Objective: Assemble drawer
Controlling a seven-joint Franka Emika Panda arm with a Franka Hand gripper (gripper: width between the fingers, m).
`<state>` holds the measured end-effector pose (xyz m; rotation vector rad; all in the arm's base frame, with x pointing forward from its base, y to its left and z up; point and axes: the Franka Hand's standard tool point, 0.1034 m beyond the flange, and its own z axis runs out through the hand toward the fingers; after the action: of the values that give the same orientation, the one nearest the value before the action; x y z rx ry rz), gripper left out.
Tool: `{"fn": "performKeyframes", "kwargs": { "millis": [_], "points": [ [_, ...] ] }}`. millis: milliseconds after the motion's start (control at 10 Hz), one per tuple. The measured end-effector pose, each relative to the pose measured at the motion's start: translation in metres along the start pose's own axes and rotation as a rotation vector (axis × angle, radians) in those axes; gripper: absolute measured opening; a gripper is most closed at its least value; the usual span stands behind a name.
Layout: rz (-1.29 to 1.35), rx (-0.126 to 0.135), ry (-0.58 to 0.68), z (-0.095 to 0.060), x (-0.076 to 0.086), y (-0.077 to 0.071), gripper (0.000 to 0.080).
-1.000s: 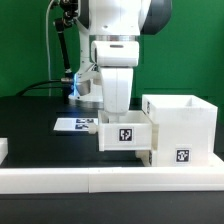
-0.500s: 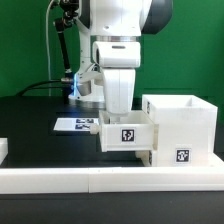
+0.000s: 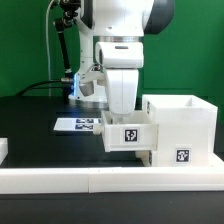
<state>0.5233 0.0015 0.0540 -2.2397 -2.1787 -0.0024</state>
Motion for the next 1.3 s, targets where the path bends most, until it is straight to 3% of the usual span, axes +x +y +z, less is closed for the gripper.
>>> {"fn": "performKeyframes", "kwargs": {
  "millis": [1300],
  "points": [
    [0.000,-0.004,0.000,-0.0009,0.0007,0.0024,0.0044]
  ]
}}
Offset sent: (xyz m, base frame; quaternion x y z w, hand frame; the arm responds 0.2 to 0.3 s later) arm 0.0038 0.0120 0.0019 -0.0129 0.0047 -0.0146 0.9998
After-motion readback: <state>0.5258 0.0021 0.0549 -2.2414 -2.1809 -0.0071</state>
